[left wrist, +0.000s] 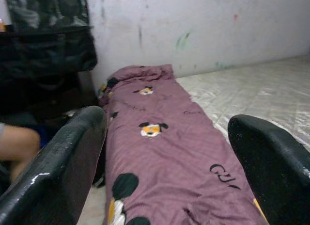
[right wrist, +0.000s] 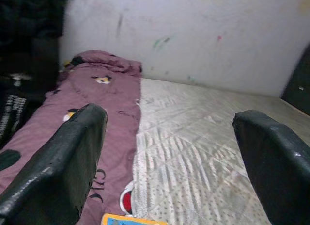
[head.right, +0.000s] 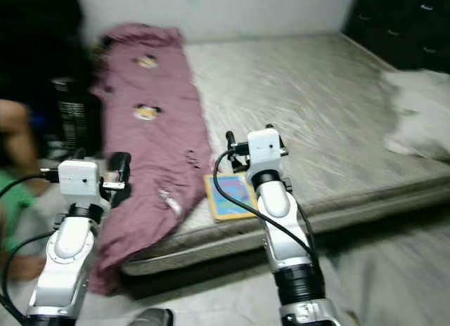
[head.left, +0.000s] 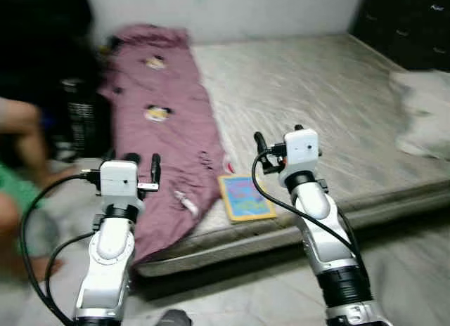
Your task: Clean up the room
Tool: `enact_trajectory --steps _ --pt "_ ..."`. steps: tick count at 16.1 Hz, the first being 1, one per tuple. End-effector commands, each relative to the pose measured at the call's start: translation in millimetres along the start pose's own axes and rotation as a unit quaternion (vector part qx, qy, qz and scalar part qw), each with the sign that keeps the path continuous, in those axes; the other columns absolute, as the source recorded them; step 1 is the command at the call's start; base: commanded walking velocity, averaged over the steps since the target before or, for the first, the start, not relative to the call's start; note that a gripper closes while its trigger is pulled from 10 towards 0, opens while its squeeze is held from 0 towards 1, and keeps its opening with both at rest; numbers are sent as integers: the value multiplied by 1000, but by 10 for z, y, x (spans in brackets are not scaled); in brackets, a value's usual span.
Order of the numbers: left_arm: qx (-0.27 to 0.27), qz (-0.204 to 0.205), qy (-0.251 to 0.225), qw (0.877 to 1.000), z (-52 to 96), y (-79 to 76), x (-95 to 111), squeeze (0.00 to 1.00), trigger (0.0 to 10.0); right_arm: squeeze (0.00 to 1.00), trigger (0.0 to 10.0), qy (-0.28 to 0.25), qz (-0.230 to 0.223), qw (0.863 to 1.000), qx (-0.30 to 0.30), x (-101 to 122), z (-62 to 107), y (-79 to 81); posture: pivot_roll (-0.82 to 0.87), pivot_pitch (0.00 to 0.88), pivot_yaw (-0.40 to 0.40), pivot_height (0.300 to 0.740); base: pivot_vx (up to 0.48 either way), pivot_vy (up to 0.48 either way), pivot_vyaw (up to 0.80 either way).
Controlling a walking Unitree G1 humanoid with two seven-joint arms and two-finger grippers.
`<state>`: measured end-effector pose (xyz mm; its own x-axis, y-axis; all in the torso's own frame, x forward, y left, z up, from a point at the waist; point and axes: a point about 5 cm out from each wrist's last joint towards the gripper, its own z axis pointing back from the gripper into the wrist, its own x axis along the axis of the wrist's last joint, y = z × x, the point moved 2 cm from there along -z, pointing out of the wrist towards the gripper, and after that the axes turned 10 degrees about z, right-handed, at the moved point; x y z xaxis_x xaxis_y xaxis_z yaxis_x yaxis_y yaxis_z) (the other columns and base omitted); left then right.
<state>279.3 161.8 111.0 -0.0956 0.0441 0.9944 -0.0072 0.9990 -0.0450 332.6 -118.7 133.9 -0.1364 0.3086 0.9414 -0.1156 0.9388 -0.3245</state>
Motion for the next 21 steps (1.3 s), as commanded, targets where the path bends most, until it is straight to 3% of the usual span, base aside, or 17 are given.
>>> enact_trajectory --steps 1,5,15,21 --pt "-14 2 3 1000 3 -55 2 0 10000 0 10000 4 -3 1000 -11 -25 4 -61 66 0 -48 740 0 0 800" --pt "-24 7 3 1000 11 -67 8 0 10000 0 10000 2 -8 1000 -11 -20 -4 -55 69 0 -48 740 0 0 723" --pt "-72 34 8 997 38 -181 15 0 10000 0 10000 0 -22 1000 -17 -3 -33 -65 71 0 -43 740 0 0 0" --pt "-78 35 12 996 41 -195 10 0 10000 0 10000 -4 -22 999 -23 22 -32 -68 68 0 -43 740 164 0 0"
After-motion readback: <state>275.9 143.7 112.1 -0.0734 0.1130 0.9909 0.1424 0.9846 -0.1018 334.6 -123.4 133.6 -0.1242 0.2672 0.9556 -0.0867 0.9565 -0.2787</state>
